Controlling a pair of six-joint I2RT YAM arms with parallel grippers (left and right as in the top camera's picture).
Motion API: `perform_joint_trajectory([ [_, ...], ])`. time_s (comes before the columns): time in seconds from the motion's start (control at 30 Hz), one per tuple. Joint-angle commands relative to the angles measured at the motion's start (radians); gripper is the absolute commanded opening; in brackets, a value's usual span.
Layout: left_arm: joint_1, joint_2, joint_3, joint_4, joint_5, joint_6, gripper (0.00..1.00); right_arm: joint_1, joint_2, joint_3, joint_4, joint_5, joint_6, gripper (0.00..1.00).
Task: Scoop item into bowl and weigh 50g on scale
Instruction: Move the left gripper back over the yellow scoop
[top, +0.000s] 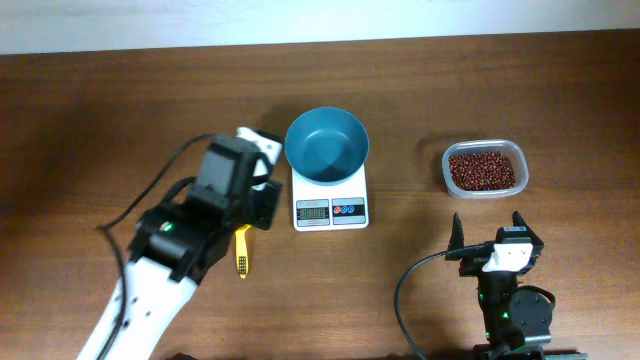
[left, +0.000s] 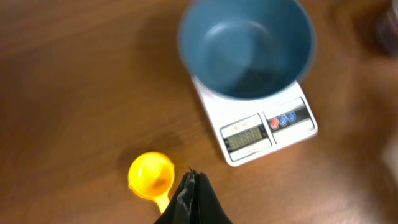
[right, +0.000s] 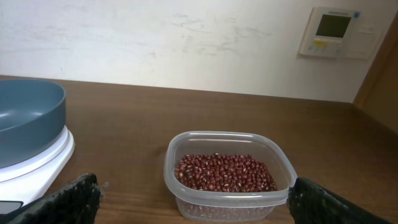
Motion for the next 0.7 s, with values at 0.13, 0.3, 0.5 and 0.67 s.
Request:
perform_joint_trajectory([
  [0.13, 0.011, -0.095, 0.01, -0.114, -0.088, -0.289, 0.0, 0.006, -0.008, -0.005, -0.006, 0.019, 0.007, 0.99],
  [0.3, 0.011, -0.098, 0.01, -0.139, 0.0, -0.289, 0.0, 0.006, -0.008, -0.005, -0.006, 0.019, 0.006, 0.99],
  [0.5, 0.015, -0.098, 0.01, -0.168, 0.014, -0.319, 0.0, 0.006, -0.008, -0.005, -0.006, 0.019, 0.006, 0.99],
  [0.67, 0.026, -0.098, 0.009, -0.225, 0.01, -0.39, 0.0, 0.006, -0.008, -0.005, -0.006, 0.019, 0.006, 0.99],
])
